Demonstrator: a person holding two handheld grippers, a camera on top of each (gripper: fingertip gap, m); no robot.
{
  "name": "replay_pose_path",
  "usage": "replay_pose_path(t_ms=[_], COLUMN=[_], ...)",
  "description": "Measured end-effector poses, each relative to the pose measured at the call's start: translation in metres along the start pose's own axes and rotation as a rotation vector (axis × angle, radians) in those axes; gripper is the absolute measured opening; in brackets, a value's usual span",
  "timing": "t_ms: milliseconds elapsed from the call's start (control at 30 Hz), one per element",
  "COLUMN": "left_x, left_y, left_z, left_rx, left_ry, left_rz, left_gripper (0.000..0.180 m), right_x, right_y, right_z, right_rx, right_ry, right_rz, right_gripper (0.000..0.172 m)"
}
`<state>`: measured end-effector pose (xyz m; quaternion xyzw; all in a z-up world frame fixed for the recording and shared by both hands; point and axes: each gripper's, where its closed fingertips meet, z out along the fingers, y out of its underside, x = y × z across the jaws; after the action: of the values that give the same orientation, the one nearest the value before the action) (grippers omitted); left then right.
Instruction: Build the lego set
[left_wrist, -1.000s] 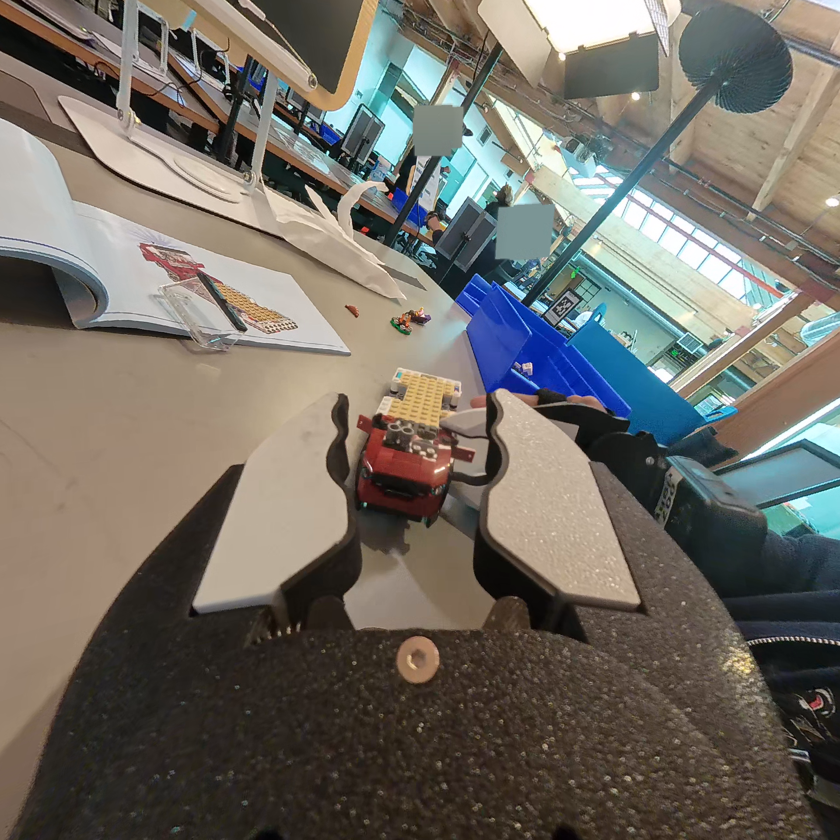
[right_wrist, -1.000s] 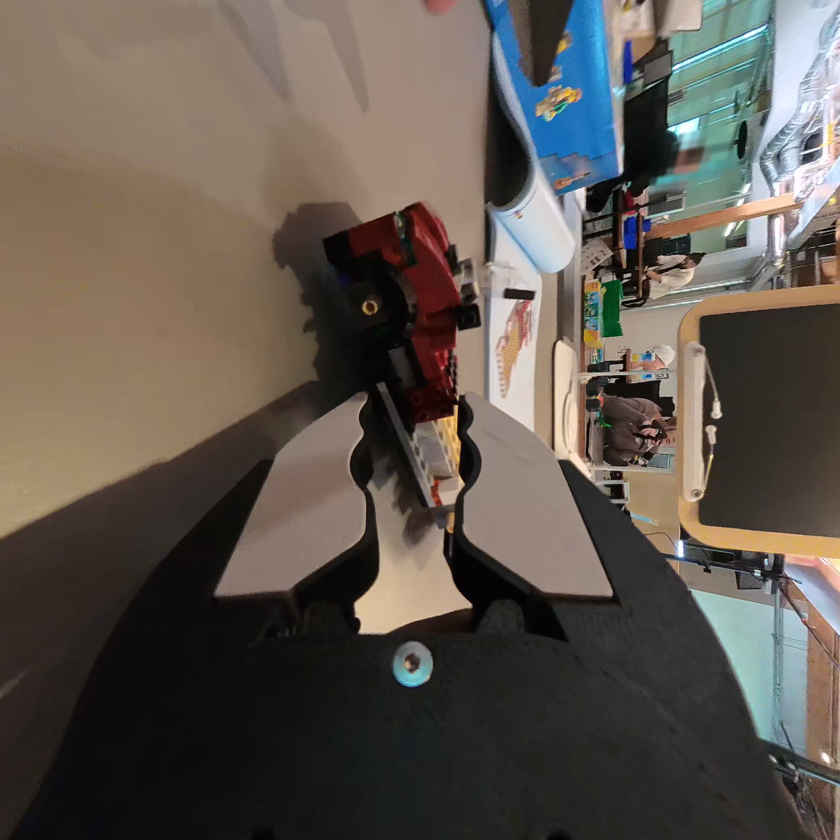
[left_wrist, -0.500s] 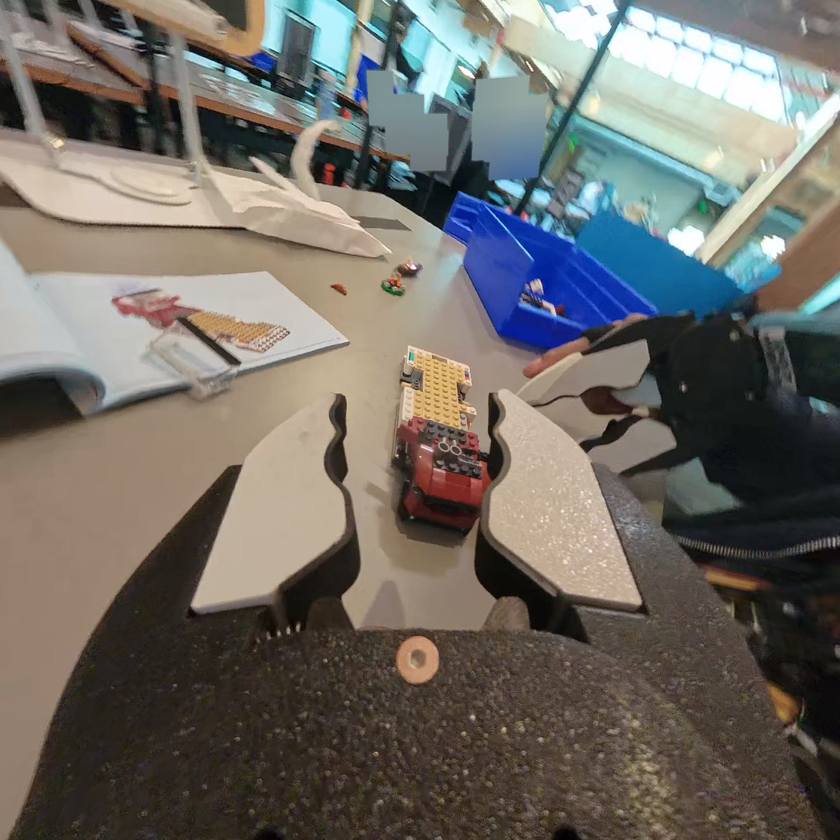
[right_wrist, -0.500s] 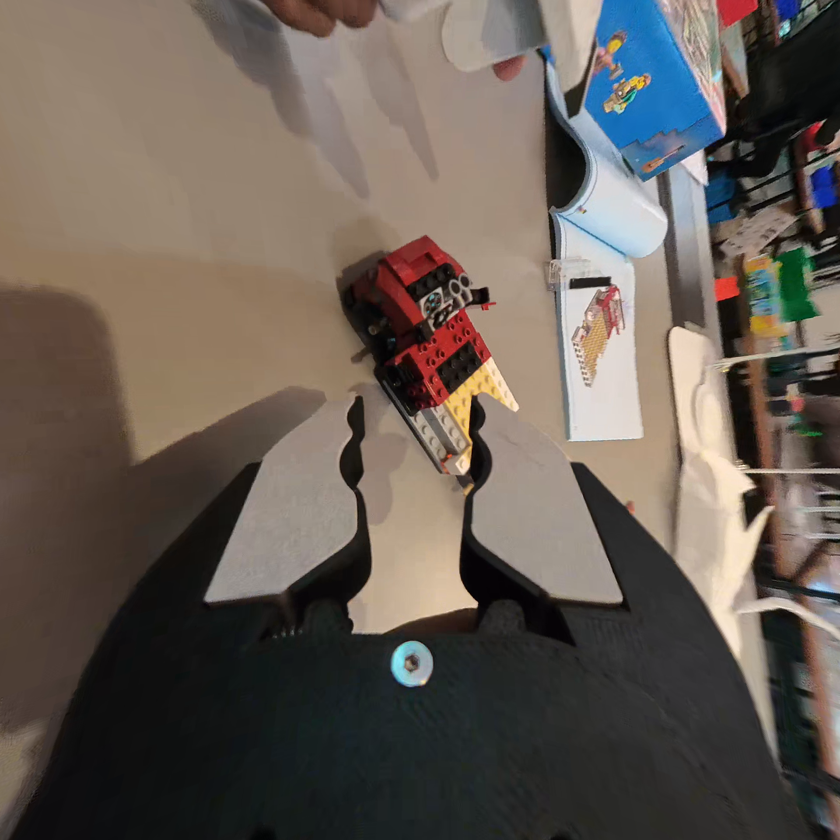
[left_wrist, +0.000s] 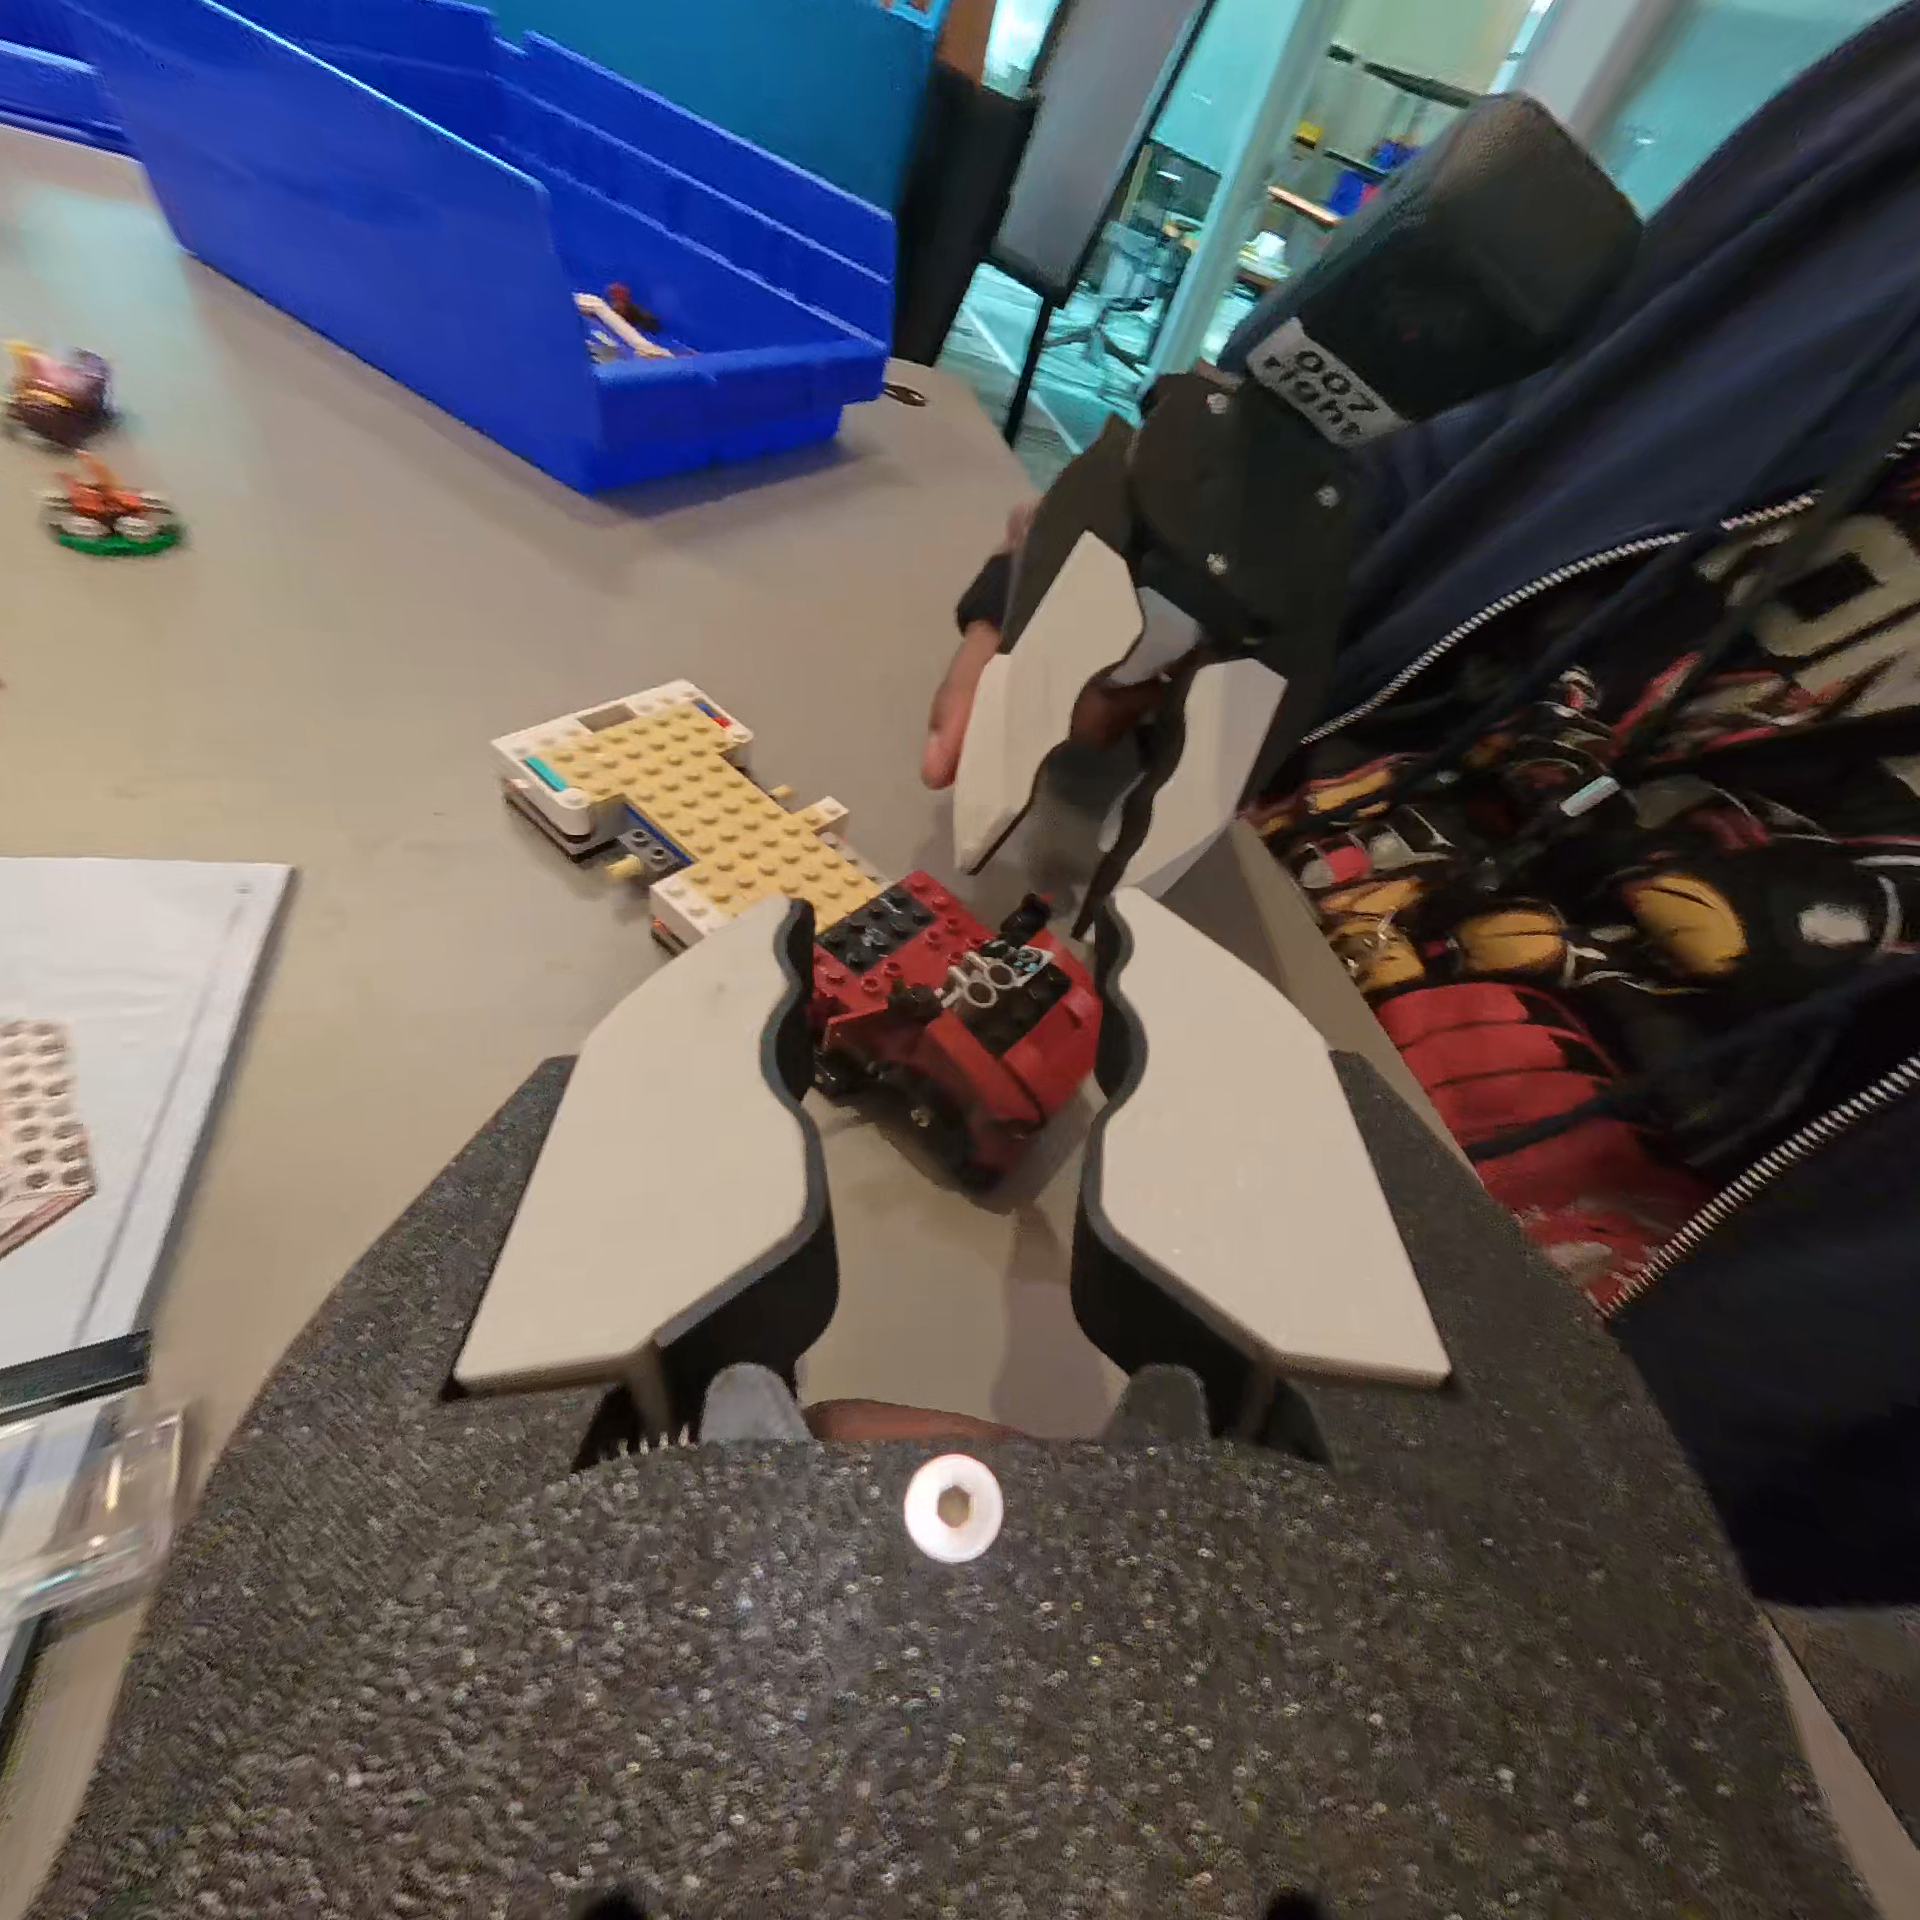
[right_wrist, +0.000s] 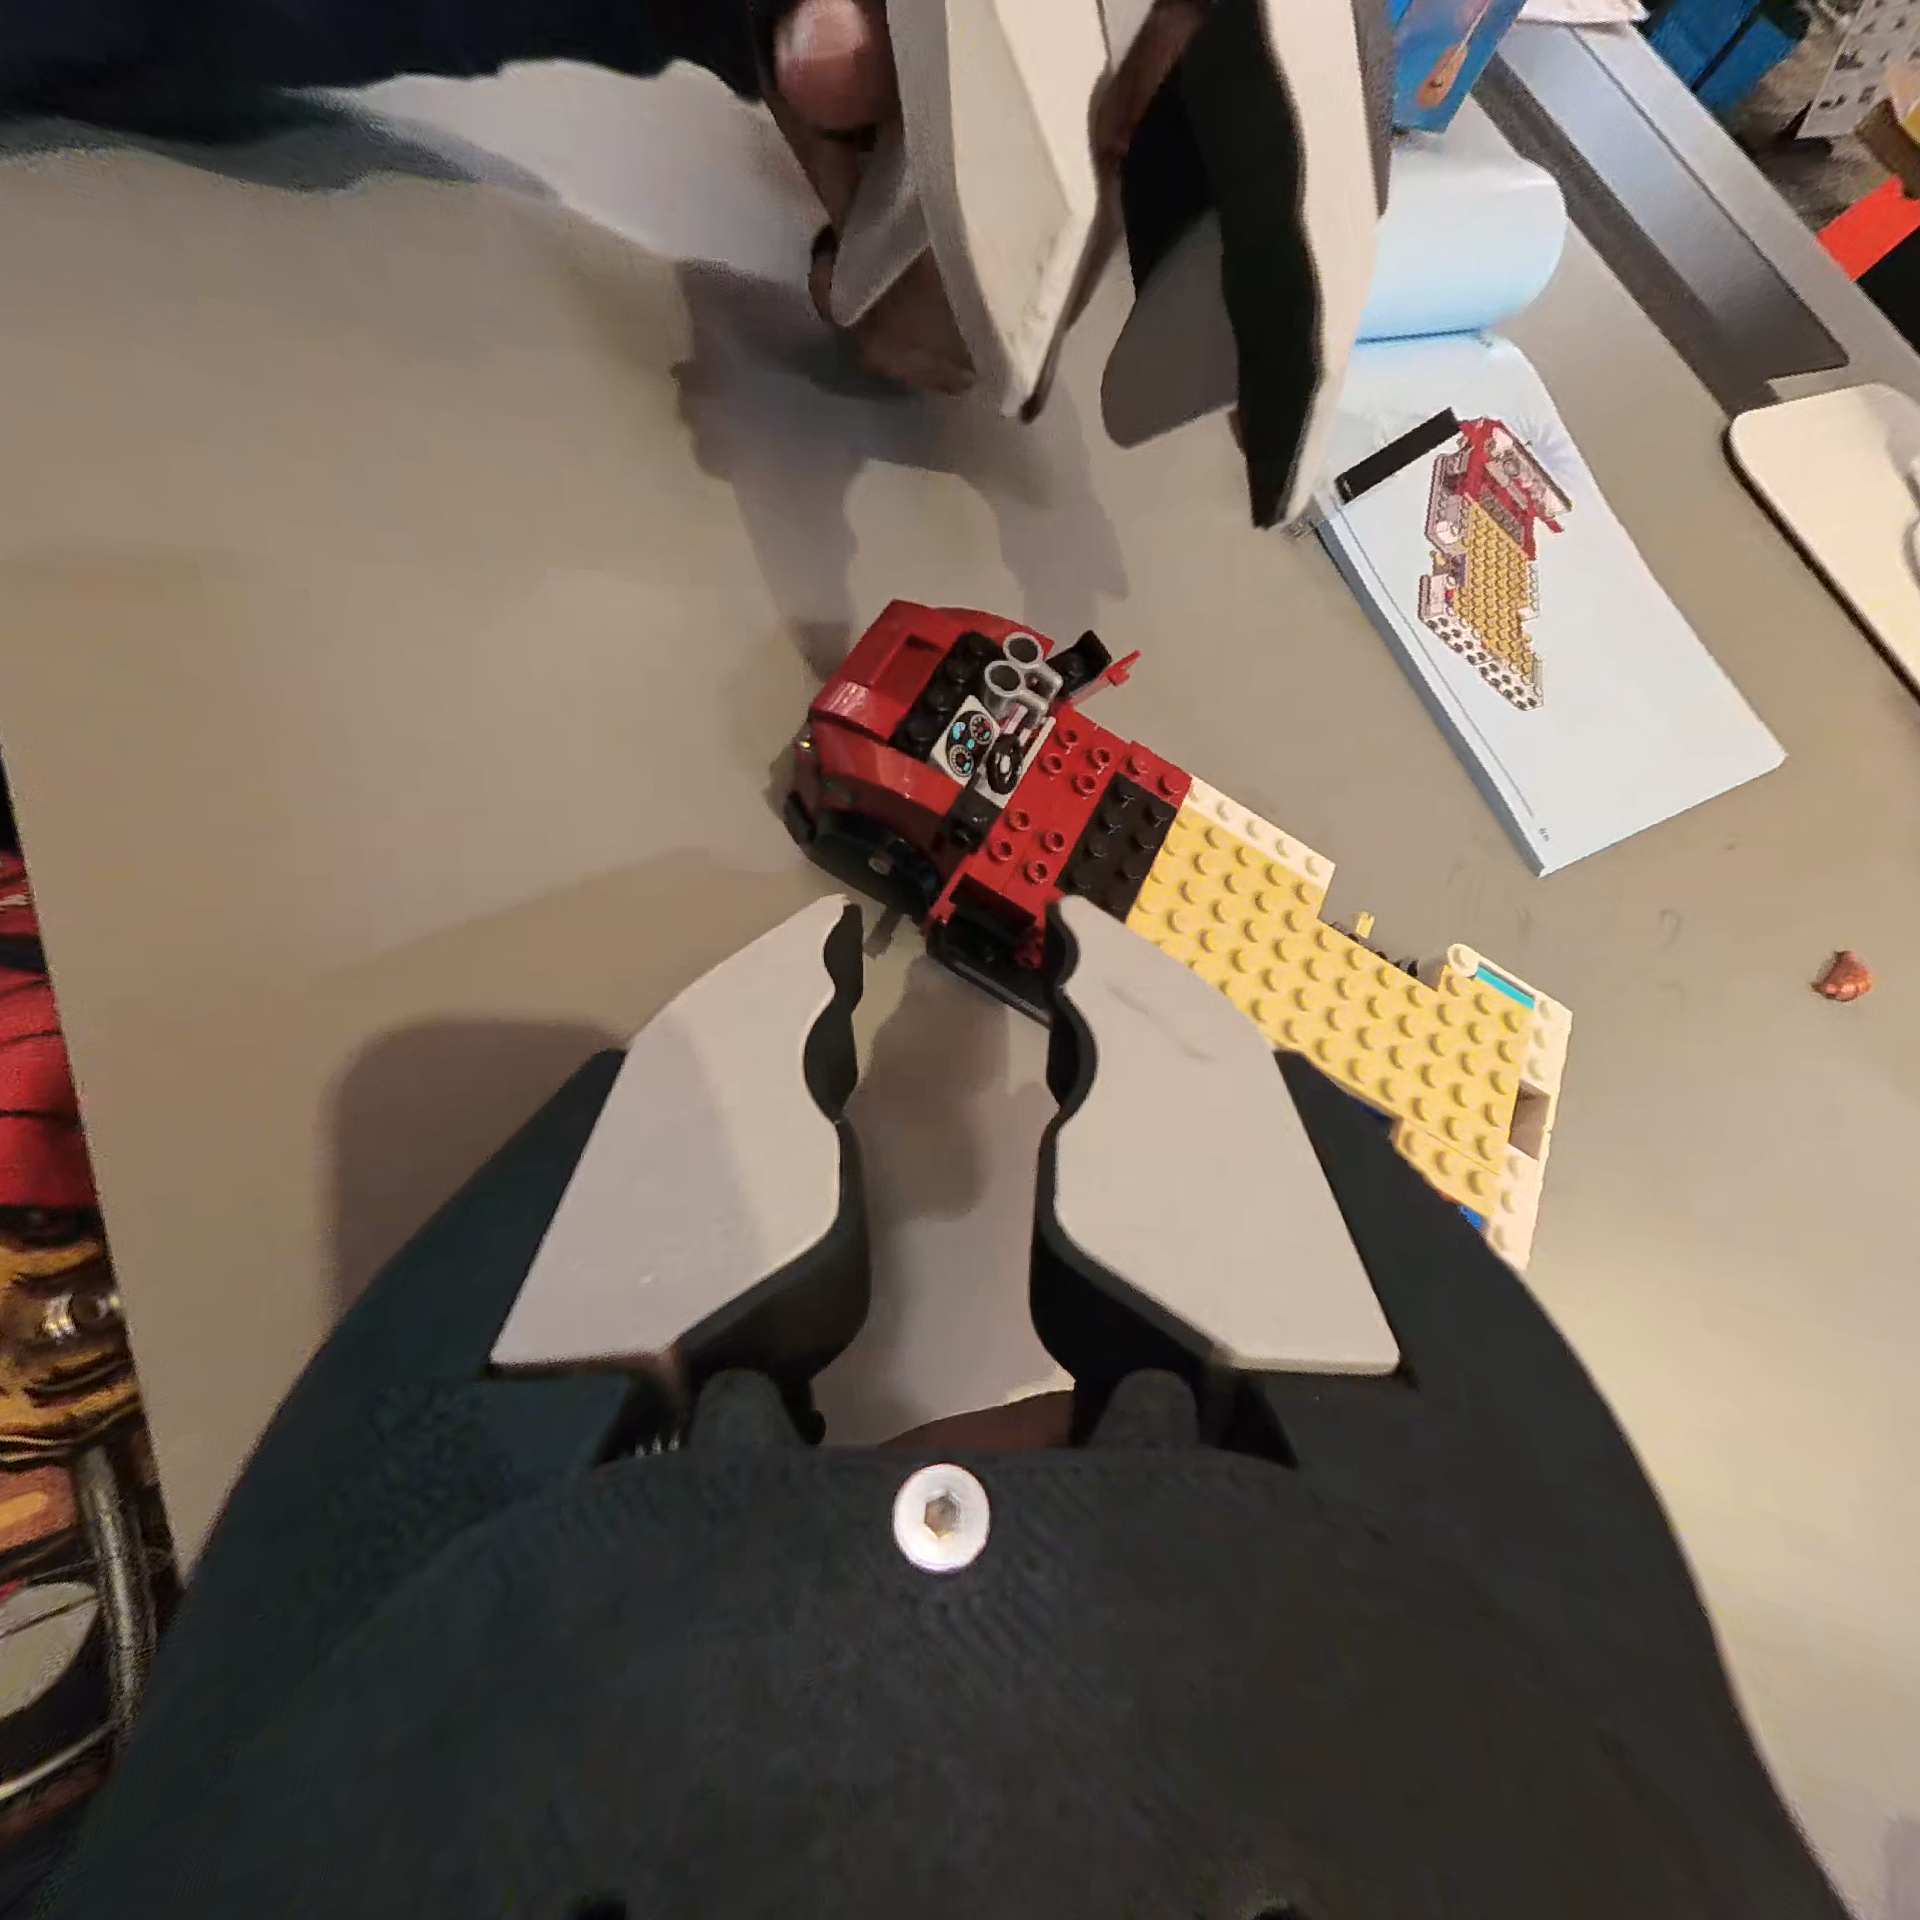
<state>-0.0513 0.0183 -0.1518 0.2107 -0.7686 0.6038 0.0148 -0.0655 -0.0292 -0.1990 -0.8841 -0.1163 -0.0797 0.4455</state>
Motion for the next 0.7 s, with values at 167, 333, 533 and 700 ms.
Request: replay_pose_path(t_ms=[167,333,533,700], left_x=[-0.001,-0.005,0.000,0.000], left_y=[0.005,0.012,0.025,0.028], left_z=[0.004,0.007,0.012,0.015], left_rx=[-0.030,-0.084,-0.164,-0.182], left_ry=[-0.016,-0.056,-0.098,-0.177], left_rz=[0.040,0.053,0.079,0.134], left_gripper=[0.053,0.054,0.054,0.057], right_x=[0.001,0.002,0.014,0.024], right_y=[0.000,-0.001,0.007,0.018], right_z=[0.008,0.009,0.003,-0.007], right_rx=[-0.018,0.004,-0.005,-0.010], right_ry=[0.015,0.009,0.046,0.061], right_rz=[-0.014,-0.013,-0.029,-0.030], right_gripper=[0.021,0.009,0.005,0.009])
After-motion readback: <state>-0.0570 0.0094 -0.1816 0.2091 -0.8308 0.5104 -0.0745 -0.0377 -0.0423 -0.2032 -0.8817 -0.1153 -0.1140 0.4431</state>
